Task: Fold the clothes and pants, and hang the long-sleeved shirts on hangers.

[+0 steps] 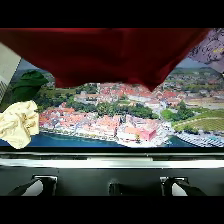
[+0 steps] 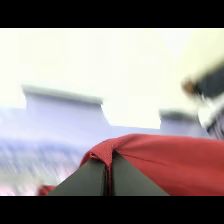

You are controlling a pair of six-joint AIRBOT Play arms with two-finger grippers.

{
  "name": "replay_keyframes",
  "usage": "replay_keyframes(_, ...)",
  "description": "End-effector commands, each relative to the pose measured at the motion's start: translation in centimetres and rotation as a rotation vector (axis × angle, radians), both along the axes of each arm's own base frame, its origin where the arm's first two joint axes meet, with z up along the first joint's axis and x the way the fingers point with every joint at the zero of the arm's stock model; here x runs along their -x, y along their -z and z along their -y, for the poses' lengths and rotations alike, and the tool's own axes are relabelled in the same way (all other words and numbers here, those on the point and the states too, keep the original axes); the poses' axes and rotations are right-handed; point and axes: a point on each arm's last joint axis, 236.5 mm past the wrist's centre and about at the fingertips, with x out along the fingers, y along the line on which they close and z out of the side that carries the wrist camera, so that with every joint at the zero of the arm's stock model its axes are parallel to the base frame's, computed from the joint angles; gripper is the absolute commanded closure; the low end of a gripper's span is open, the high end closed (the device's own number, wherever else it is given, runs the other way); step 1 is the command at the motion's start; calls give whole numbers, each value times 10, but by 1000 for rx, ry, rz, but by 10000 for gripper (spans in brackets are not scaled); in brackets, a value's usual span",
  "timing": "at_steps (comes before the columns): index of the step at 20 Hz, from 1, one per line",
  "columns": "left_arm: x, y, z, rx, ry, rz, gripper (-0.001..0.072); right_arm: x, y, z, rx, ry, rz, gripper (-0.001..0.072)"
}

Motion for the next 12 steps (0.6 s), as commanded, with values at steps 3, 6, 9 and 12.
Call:
replay_keyframes(3, 138, -96, -16, -136, -296, 254, 696, 136, -83, 5, 129, 198, 229, 687)
replay_keyframes(6, 158, -88, -20, -151, -341, 220, 696, 167, -94, 7, 99, 243, 267, 687)
replay_keyframes(9, 130, -48, -27, -143, -315, 57, 695, 142, -76, 8, 39, 217, 178, 687)
replay_keyframes(12, 68, 16, -32, -117, -222, -140, 695, 69, -3, 6, -27, 121, -86, 687)
